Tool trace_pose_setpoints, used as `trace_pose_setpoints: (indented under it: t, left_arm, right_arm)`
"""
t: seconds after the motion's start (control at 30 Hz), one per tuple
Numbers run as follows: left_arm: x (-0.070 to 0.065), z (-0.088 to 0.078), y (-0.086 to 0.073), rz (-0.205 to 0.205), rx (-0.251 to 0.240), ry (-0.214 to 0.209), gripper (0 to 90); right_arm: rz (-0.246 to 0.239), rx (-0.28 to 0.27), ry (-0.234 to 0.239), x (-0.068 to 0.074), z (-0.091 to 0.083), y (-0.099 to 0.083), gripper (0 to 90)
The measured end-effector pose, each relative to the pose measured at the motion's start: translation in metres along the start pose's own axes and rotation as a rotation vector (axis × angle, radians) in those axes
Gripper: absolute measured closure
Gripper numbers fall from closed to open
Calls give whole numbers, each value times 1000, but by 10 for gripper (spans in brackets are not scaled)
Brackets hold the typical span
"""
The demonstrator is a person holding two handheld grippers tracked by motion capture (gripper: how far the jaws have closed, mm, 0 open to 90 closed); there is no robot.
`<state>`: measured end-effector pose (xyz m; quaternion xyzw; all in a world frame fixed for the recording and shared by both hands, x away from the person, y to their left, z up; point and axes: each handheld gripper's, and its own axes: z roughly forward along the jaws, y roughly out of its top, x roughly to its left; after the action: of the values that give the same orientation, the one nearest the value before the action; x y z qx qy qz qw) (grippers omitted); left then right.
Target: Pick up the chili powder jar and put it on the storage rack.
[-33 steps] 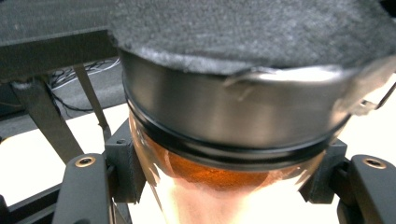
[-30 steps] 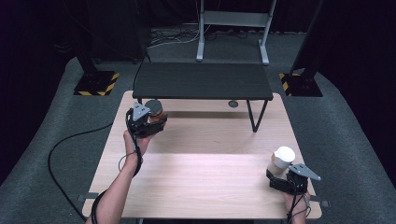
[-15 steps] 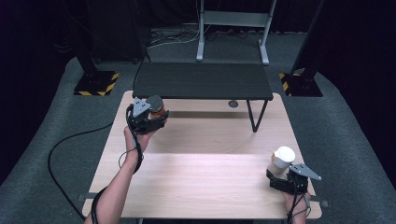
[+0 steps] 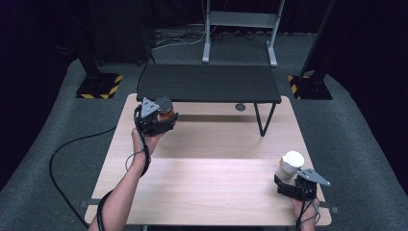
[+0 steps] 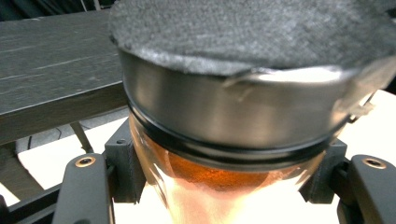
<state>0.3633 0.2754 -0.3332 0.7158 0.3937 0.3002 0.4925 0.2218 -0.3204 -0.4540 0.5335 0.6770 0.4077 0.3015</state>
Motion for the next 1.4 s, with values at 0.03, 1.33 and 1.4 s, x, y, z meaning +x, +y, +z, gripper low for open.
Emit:
trace_pose_setpoints:
  t: [0.03, 1.33, 1.4]
  left_arm:
    - [0, 0, 0, 4, -5, -4, 317]
    - [2, 18, 33, -5, 7, -68, 317]
    - [2, 18, 36, -1, 5, -70, 317]
  right_arm:
    - [0, 1, 1, 0, 0, 0, 1]
    - [9, -2, 3, -1, 0, 0, 3]
    - [9, -2, 4, -1, 0, 0, 3]
